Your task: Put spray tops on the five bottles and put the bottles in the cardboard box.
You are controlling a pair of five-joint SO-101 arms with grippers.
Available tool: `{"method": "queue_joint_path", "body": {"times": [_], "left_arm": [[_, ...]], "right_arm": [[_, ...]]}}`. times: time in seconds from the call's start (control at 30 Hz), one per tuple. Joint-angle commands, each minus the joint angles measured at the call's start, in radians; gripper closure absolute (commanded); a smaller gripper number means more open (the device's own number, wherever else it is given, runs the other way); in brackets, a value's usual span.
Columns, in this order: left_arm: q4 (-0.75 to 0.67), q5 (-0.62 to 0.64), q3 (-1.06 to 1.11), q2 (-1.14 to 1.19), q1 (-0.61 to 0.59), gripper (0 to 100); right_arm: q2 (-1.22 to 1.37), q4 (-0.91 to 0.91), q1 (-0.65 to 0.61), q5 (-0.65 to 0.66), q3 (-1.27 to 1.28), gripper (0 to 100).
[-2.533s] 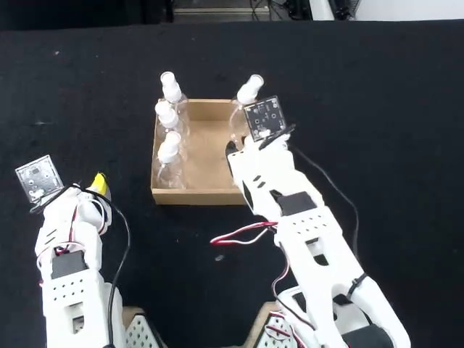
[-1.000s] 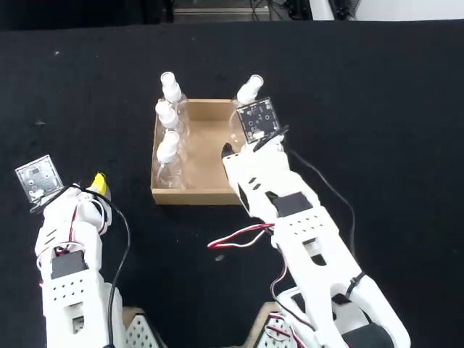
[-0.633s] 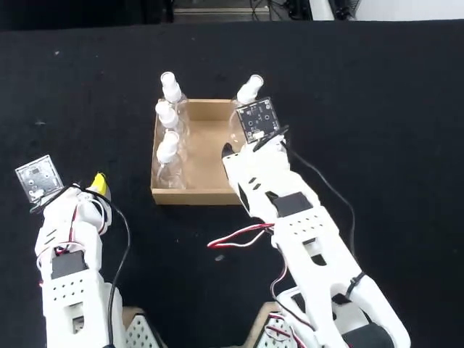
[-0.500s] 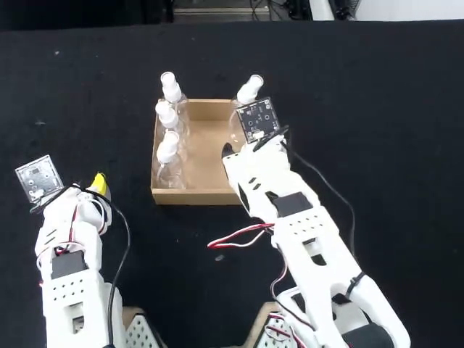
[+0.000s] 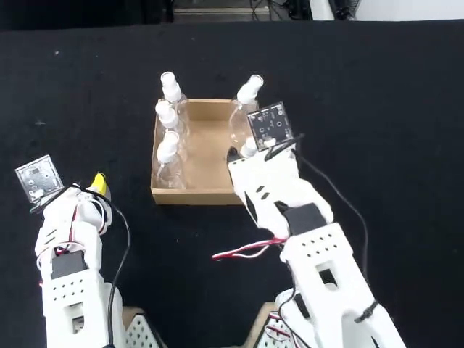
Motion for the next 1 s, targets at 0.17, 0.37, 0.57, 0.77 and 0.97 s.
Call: {"method": "queue_joint_path", "body": {"times": [0.17,0.37,0.57,0.77,0.97], "left_arm": [[-0.018,0.002,-0.013,-0.014,-0.004,82],[-0.018,0.002,-0.013,-0.014,-0.004,82],[-0.018,0.002,-0.013,-0.014,-0.004,82],[-0.018,0.002,-0.013,-0.014,-0.004,82],[-0.014,0.002,-0.016,-0.014,-0.012,83]], "right_arm": [[-0.22,0.189,0.003,-0.043,-0.07,57.7],[-0.412,0.261,0.006,-0.038,-0.062,57.9],[-0.513,0.27,0.133,-0.043,-0.051,83.7],[-0.582,0.272,0.298,-0.043,-0.027,91.3],[-0.667,0.27,0.42,-0.043,0.117,91.0]]}}
